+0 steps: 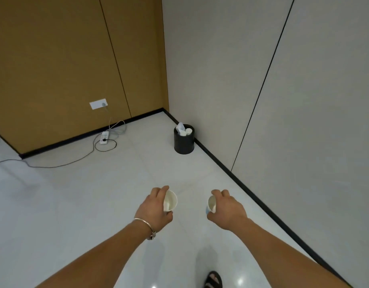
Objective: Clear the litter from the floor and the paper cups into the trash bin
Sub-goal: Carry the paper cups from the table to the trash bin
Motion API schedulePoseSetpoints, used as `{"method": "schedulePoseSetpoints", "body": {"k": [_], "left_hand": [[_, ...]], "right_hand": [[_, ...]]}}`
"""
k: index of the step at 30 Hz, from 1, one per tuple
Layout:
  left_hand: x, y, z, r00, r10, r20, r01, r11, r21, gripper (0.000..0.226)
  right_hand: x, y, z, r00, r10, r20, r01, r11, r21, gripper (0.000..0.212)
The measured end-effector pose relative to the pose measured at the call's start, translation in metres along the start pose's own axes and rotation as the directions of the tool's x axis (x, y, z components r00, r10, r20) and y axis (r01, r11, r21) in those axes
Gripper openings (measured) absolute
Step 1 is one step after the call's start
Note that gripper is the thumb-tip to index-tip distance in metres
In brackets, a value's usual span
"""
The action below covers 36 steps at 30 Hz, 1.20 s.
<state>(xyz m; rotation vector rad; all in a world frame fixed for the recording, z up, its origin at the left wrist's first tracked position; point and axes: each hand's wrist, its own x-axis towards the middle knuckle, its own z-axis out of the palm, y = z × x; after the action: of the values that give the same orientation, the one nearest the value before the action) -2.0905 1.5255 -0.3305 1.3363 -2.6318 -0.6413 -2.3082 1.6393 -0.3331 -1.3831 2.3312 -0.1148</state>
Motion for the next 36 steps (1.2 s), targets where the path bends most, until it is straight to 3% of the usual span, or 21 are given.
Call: {"method": "schedulePoseSetpoints", "body": {"k": [7, 13, 20, 24, 31, 36], "left_hand": [[0.146, 0.034, -0.017, 0.997, -0.033, -0.072, 0.030, 0.999, -0.036, 0.078], [0.252, 0.028, -0.011, 0.995, -0.099, -0.008, 0.098, 0.994, -0.053, 0.081], [0.422, 0.016, -0.021, 0.997, -0.068, 0.024, 0.069, 0.994, -0.089, 0.083], [0.517, 0.016, -0.036, 0.999, 0.029, 0.022, -0.027, 0.998, -0.060, 0.082], [0.640, 0.008, -0.026, 0.995, 0.013, 0.098, -0.005, 0.997, -0.079, 0.081], [0.721, 0.004, -0.023, 0.992, -0.077, 0.102, 0.086, 0.992, -0.092, 0.080]], "right_hand": [[0.136, 0.031, -0.081, 0.996, -0.082, -0.031, 0.081, 0.996, -0.022, 0.074], [0.259, 0.034, -0.122, 0.994, -0.109, -0.023, 0.109, 0.994, -0.011, 0.074], [0.397, 0.033, -0.165, 0.998, -0.052, -0.020, 0.052, 0.998, -0.030, 0.073], [0.473, 0.038, -0.192, 0.997, -0.031, -0.075, 0.031, 1.000, -0.002, 0.074], [0.599, 0.050, -0.214, 1.000, -0.018, 0.008, 0.018, 0.997, 0.076, 0.075], [0.709, 0.059, -0.233, 0.993, -0.100, 0.060, 0.100, 0.995, 0.009, 0.077]]}}
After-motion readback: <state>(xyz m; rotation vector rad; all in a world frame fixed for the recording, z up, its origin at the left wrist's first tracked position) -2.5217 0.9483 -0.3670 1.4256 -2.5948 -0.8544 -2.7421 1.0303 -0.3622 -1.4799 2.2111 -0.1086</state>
